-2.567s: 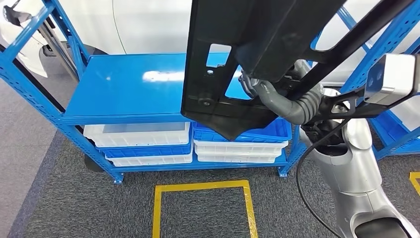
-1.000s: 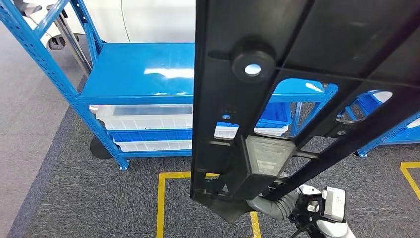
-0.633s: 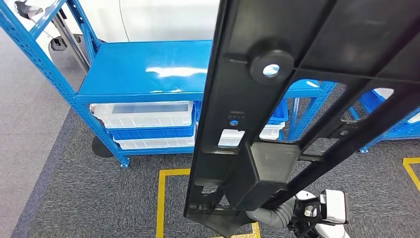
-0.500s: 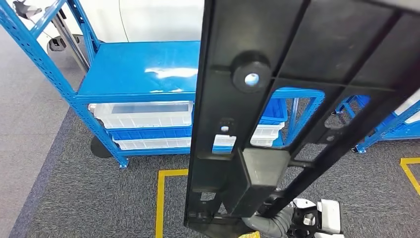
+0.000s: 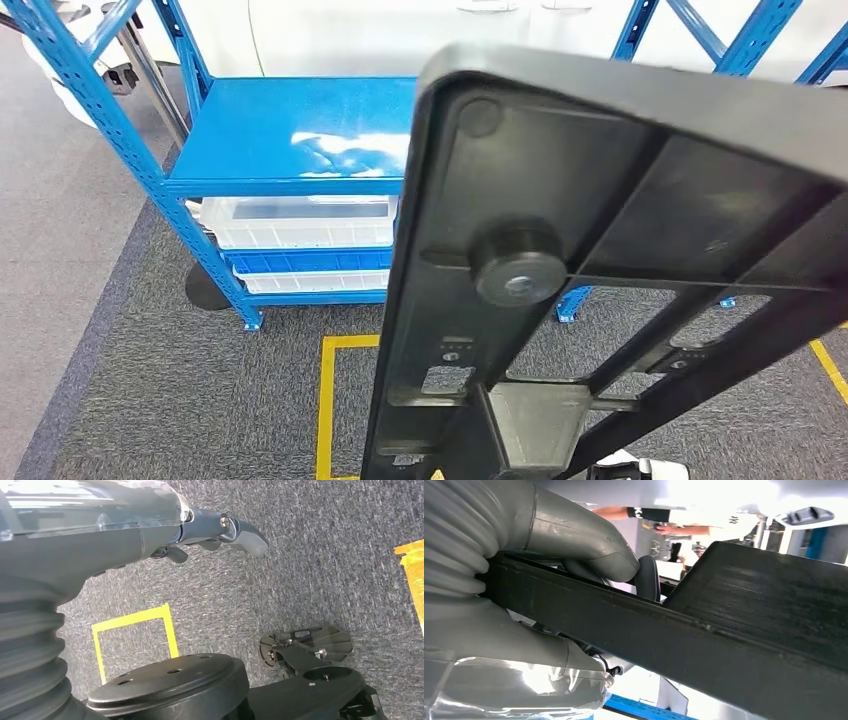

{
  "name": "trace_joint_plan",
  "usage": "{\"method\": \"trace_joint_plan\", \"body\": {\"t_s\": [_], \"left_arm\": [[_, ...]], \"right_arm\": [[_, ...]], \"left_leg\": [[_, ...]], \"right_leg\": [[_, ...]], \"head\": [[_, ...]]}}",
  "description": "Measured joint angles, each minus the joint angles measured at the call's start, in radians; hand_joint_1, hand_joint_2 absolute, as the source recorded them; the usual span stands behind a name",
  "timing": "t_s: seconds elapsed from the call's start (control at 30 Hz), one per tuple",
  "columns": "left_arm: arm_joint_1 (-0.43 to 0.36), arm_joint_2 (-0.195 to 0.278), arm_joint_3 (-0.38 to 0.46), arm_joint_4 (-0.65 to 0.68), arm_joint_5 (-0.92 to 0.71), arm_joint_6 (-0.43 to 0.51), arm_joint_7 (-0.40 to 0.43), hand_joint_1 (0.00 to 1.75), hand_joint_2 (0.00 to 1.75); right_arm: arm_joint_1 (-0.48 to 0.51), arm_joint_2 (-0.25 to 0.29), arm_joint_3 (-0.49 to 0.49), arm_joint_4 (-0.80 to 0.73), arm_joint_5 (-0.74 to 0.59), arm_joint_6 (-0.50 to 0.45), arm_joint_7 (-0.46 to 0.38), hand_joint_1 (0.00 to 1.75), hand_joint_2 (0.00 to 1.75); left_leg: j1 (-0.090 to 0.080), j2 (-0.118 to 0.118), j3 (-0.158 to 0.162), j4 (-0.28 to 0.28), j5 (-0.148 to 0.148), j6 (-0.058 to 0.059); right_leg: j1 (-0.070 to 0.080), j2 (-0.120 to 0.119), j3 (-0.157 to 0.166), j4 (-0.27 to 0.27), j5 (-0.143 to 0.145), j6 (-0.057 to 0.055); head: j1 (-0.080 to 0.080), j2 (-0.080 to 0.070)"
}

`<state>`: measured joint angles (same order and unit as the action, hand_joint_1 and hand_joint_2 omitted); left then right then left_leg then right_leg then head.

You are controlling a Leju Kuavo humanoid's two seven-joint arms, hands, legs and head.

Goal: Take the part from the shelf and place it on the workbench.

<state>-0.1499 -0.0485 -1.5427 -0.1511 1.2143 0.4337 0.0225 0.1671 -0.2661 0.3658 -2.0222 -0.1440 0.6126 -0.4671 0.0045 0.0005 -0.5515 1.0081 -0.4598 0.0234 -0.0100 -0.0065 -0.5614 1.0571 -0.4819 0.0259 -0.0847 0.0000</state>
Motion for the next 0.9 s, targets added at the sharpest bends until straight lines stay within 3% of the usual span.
{"method": "trace_joint_plan", "body": {"t_s": [0.07, 0.17, 0.23, 0.3, 0.33, 0.37, 0.4, 0.47, 0.53, 0.63, 0.7, 0.83, 0.9], "left_arm": [[0.0, 0.002, 0.0, 0.0, 0.0, 0.0, 0.0, 0.0, 1.75], [-0.001, 0.006, 0.0, 0.0, 0.0, 0.0, 0.001, 0.0, 1.75], [-0.002, 0.009, 0.0, 0.0, 0.001, 0.0, 0.001, 0.0, 1.75], [-0.008, 0.011, 0.0, 0.0, 0.002, 0.0, 0.0, 0.0, 1.75], [-0.011, 0.012, 0.0, 0.0, 0.002, 0.0, 0.0, 0.0, 1.75], [-0.012, 0.012, 0.0, 0.0, 0.002, 0.0, 0.0, 0.0, 1.75], [-0.011, 0.012, 0.0, 0.0, 0.002, 0.0, 0.001, 0.0, 1.75], [-0.007, 0.014, 0.0, 0.001, 0.002, 0.0, 0.003, 0.0, 1.75], [-0.004, 0.015, 0.0, 0.003, 0.001, 0.002, 0.003, 0.0, 1.75], [-0.001, 0.018, 0.0, 0.005, 0.001, 0.007, -0.014, 0.0, 1.75], [0.0, 0.02, 0.0, 0.005, 0.005, 0.011, -0.031, 0.0, 1.75], [0.003, 0.021, 0.001, 0.006, 0.013, 0.014, -0.045, 0.0, 1.75], [0.003, 0.021, 0.001, 0.006, 0.014, 0.014, -0.044, 0.0, 1.75]], "right_arm": [[0.004, 0.003, 0.0, -0.005, 0.0, 0.0, -0.002, 1.75, 1.75], [0.009, 0.007, 0.002, -0.008, 0.0, 0.0, -0.002, 1.75, 1.75], [0.011, 0.011, 0.003, -0.01, 0.0, 0.0, -0.003, 1.75, 1.75], [0.012, 0.014, 0.005, -0.012, 0.0, 0.0, -0.003, 1.75, 1.75], [0.013, 0.015, 0.005, -0.012, 0.0, 0.0, -0.003, 1.75, 1.75], [0.014, 0.015, 0.006, -0.012, 0.0, 0.0, -0.002, 1.75, 1.75], [0.014, 0.015, 0.006, -0.012, 0.0, 0.0, -0.002, 1.75, 1.75], [0.015, 0.016, 0.006, -0.012, 0.0, 0.0, -0.002, 1.75, 1.75], [0.015, 0.018, 0.006, -0.013, 0.004, 0.0, -0.004, 1.75, 1.75], [0.03, 0.027, 0.007, -0.024, 0.053, 0.005, -0.029, 1.75, 1.75], [0.057, 0.037, 0.01, -0.041, 0.105, 0.008, -0.067, 1.75, 1.75], [0.103, 0.059, 0.021, -0.061, 0.163, 0.012, -0.097, 1.75, 1.75], [0.113, 0.071, 0.022, -0.063, 0.169, 0.014, -0.086, 1.75, 1.75]], "left_leg": [[-0.002, 0.0, -0.004, 0.001, 0.003, -0.011], [-0.002, 0.0, -0.009, 0.009, -0.005, -0.029], [-0.001, 0.0, -0.04, 0.086, -0.06, -0.037], [0.0, -0.001, -0.091, 0.219, -0.131, -0.042], [0.0, 0.0, -0.106, 0.267, -0.148, -0.043], [0.0, 0.0, -0.101, 0.276, -0.143, -0.043], [0.0, 0.0, -0.08, 0.248, -0.122, -0.042], [0.0, 0.0, -0.003, 0.111, -0.062, -0.036], [-0.003, -0.001, 0.042, 0.013, -0.038, -0.027], [-0.003, -0.003, 0.041, -0.006, -0.033, -0.013], [0.001, -0.002, 0.039, -0.014, -0.023, -0.002], [0.004, 0.003, 0.027, -0.016, -0.013, 0.006], [0.004, 0.004, 0.023, -0.014, -0.011, 0.004]], "right_leg": [[0.006, 0.001, 0.019, -0.046, 0.005, -0.011], [0.002, 0.0, 0.014, -0.054, 0.017, -0.031], [-0.002, -0.002, 0.01, -0.059, 0.025, -0.042], [0.0, -0.005, 0.003, -0.058, 0.028, -0.048], [0.001, -0.005, 0.0, -0.057, 0.03, -0.048], [0.002, -0.005, -0.002, -0.056, 0.031, -0.048], [0.003, -0.005, -0.003, -0.054, 0.032, -0.048], [0.004, -0.002, -0.003, -0.048, 0.032, -0.045], [0.007, -0.001, -0.01, -0.042, 0.033, -0.037], [0.009, -0.002, -0.019, -0.041, 0.041, -0.02], [0.008, 0.0, -0.031, -0.014, 0.018, -0.01], [-0.002, 0.003, -0.125, 0.202, -0.099, 0.006], [-0.006, 0.003, -0.128, 0.223, -0.088, 0.009]], "head": [[0.0, 0.0], [0.0, 0.0], [0.0, 0.0], [0.0, 0.0], [0.0, 0.0], [0.0, 0.0], [0.0, 0.0], [0.0, 0.0], [0.0, 0.0], [0.0, 0.0], [0.0, 0.0], [0.0, 0.0], [0.0, 0.0]]}}
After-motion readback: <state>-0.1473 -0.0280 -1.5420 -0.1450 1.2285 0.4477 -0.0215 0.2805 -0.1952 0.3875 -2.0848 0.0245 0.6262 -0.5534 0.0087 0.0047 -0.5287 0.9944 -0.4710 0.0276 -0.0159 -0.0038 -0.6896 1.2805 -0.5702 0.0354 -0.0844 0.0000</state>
